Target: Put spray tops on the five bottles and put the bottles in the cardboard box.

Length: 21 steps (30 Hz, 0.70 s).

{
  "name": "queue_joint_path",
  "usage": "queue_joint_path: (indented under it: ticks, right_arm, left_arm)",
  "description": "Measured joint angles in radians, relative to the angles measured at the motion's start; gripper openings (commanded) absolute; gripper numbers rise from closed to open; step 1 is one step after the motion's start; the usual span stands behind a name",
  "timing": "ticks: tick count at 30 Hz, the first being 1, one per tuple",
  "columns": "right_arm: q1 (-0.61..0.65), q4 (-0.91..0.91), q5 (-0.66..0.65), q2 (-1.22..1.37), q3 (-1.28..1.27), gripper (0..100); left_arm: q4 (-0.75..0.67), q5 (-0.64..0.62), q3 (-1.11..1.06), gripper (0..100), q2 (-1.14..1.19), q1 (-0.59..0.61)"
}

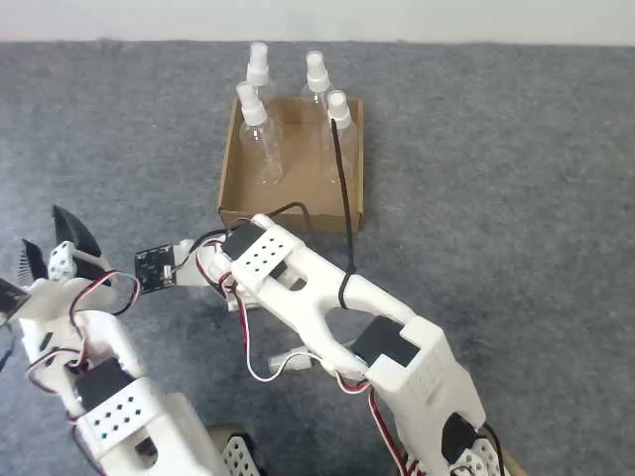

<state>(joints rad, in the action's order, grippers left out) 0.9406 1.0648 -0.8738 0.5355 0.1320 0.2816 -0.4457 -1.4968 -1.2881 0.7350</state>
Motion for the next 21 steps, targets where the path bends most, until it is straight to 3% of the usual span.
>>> queue_joint_path:
  ticks: [12,21]
  right_arm:
    - [-0.026,0.187,0.141,-0.060,0.003,7.2]
    - [-0.049,0.304,0.163,-0.181,0.003,7.2]
  left_arm:
    - [0.000,0.000,0.000,19,0.000,0.000]
    - [0.000,0.000,0.000,19,0.000,0.000]
